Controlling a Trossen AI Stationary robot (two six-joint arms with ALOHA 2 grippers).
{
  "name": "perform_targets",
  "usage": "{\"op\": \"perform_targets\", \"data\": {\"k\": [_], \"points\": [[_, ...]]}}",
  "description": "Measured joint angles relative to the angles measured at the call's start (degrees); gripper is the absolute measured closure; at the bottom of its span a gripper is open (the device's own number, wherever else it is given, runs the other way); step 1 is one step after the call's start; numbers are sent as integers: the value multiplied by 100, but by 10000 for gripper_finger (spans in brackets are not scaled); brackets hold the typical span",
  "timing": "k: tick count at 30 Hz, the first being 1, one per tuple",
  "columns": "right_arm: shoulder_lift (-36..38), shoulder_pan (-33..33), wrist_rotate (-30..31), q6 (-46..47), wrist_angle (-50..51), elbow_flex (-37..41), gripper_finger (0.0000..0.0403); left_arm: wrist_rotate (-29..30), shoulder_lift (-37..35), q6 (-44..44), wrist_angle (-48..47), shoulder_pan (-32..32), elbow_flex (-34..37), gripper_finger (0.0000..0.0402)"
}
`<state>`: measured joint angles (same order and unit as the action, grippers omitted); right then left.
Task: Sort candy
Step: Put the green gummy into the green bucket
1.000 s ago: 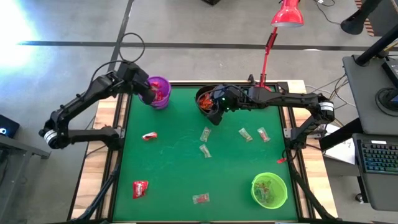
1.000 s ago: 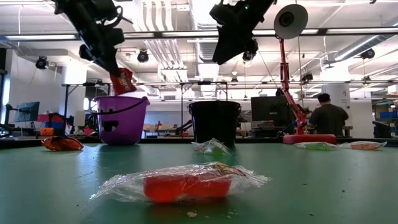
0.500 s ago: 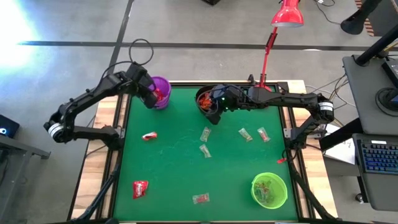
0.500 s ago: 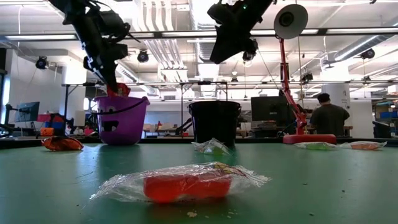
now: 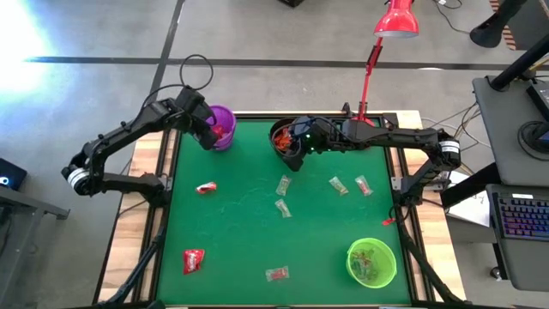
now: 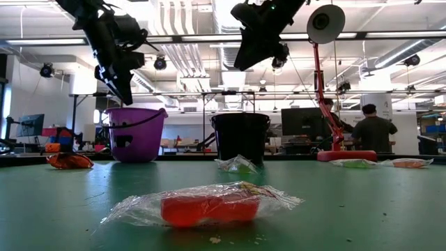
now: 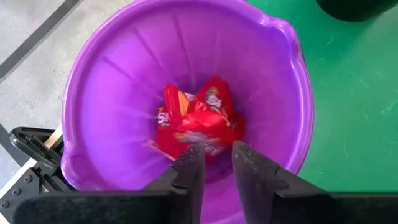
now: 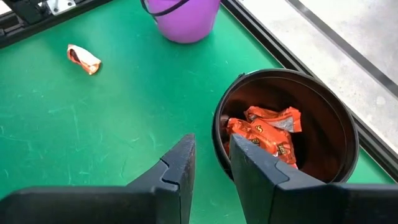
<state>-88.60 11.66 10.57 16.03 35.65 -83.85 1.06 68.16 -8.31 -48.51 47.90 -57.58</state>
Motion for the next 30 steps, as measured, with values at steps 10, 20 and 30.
{"op": "perform_targets", "data": {"k": [10,20,30], "points": [[0,0,-50,-11,-237,0,314,-389,-395,130,-515,-33,-601,297],[-159,-84,-52,42,-226,9,330,-507,-822,130,-972,-35,-1021,297],[-160,-483,-461,196,-199,9,266,-509,-1181,128,-1141,-35,-735,297]]}}
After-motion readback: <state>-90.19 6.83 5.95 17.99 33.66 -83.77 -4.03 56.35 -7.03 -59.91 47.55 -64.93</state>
